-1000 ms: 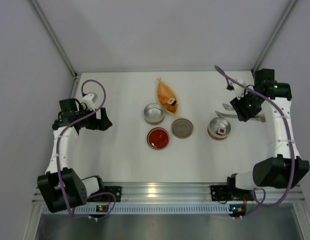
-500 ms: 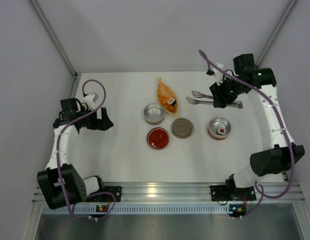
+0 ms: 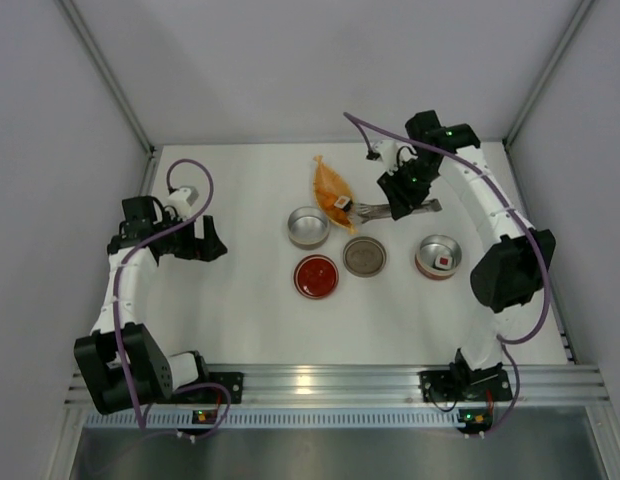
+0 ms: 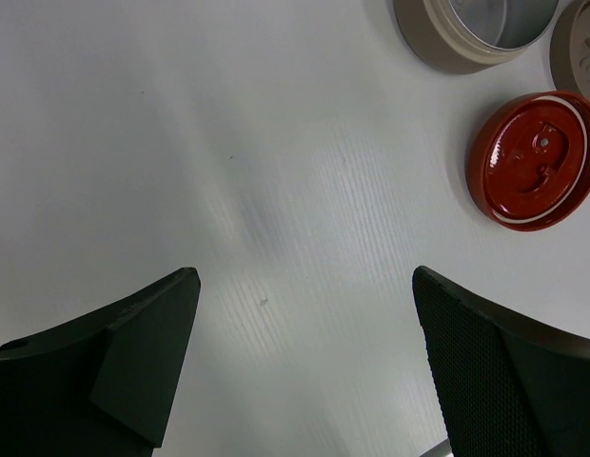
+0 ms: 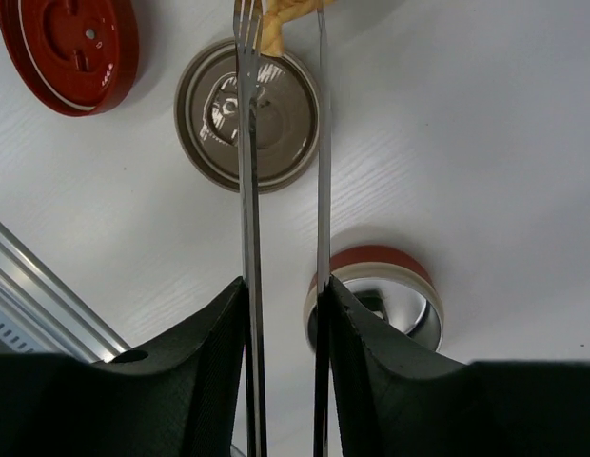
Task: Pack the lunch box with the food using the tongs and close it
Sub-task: Pick up the fake food from the plate.
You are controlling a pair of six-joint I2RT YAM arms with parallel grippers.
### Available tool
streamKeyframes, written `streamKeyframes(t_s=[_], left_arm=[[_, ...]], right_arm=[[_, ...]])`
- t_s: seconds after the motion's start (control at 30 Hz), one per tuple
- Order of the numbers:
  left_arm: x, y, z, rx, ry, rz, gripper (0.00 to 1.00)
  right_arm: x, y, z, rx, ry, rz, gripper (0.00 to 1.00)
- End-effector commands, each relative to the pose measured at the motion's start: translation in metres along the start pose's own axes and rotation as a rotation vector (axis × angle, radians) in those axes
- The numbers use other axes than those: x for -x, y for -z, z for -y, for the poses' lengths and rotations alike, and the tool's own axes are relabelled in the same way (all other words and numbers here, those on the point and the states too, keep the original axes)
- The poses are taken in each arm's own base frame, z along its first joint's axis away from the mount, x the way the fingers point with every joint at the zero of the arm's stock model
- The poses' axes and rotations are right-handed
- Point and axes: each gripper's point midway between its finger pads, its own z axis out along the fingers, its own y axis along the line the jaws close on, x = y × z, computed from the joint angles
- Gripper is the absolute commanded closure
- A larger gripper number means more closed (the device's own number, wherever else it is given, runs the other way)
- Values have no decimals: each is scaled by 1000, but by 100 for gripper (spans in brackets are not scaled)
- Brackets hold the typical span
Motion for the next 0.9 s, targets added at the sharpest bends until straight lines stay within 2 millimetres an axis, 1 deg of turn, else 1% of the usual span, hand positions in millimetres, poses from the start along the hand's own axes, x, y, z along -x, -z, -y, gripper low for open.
streamKeyframes(t_s=[0.0, 0.03, 0.13, 0.27, 0.4, 0.47, 0.63, 0.87], left_arm=[[12, -2, 0, -29, -31, 28, 2], [12, -2, 0, -30, -29, 30, 2], [13, -3, 1, -37, -24, 31, 2], [12, -4, 0, -38, -22, 30, 2], [12, -4, 0, -34, -25, 28, 2], [12, -4, -1, -32, -26, 30, 2], [14, -5, -1, -30, -22, 35, 2], [14, -5, -3, -28, -21, 33, 2]], right_arm=[[34, -3, -4, -10, -10, 91, 64], [35, -8, -2, -8, -29, 90, 65], [45, -14, 4, -26, -74, 120, 65], [55, -17, 7, -64, -74, 129, 65], [63, -15, 21, -147, -60, 136, 65], [66, -17, 22, -156, -47, 133, 65], [63, -29, 23, -156, -14, 91, 61], [62, -39, 24, -153, 8, 61, 60]])
